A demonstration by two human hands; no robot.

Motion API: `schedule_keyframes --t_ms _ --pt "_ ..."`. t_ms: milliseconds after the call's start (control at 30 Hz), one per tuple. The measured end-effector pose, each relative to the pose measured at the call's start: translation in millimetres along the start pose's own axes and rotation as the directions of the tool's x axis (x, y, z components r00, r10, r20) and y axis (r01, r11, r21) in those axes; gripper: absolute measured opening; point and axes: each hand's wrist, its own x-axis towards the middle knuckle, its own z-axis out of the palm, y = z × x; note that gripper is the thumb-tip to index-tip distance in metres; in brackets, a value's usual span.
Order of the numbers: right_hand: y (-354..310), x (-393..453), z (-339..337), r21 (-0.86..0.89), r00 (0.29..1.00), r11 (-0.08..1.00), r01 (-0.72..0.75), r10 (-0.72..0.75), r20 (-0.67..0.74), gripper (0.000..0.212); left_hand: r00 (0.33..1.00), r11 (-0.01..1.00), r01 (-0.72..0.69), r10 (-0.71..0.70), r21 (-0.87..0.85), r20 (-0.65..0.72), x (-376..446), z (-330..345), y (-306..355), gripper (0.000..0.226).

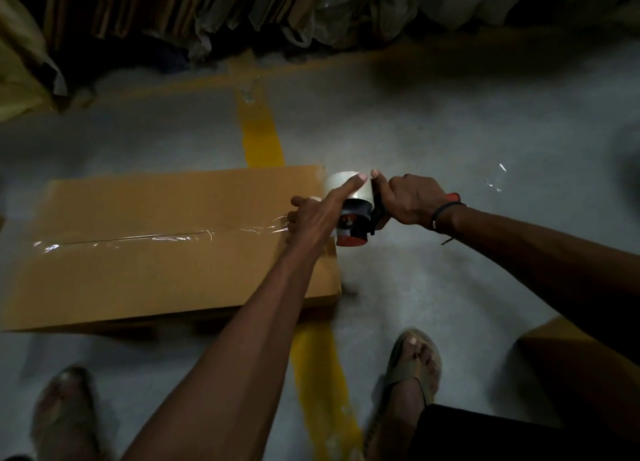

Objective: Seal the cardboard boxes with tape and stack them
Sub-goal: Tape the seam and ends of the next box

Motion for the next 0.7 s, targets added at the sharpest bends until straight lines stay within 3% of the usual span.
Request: schedule_keyframes --t_ms 133,300,400,533,600,700 --pt "-1.4 -1.3 2.7 0.036 0.999 0.999 -0.032 0.032 0.006 0.076 0.999 0.999 -0.041 0.041 -0.015 -0.014 7.6 1.0 -9.2 0.146" --pt "-3.6 -1.4 2.8 0.022 0.996 0.996 -0.085 0.086 -0.010 0.075 0.994 0.996 -0.092 0.092 0.014 -0.053 -6.5 2.5 -5.2 0.096" --pt "2.9 -1.9 7.3 -0.015 0.989 0.989 -0.148 0.148 0.021 0.077 0.989 0.990 -0.045 0.063 0.134 -0.131 2.0 10.7 -11.6 0.098" --pt "19.0 -2.8 21.7 0.038 0.959 0.961 -0.275 0.272 0.075 0.078 0.988 0.960 -0.060 0.096 0.275 -0.118 3.5 9.5 -17.1 0.106" --pt "32.6 -3.2 22.2 0.028 0.935 0.934 -0.355 0.354 0.035 0.075 0.985 0.928 -0.083 0.131 0.363 -0.111 1.9 6.2 -19.6 0.089" --pt "50.8 0.0 27.7 0.007 0.913 0.913 -0.409 0.409 0.003 0.066 0.977 0.876 -0.139 0.197 0.462 -0.079 3.1 4.0 -24.8 0.046"
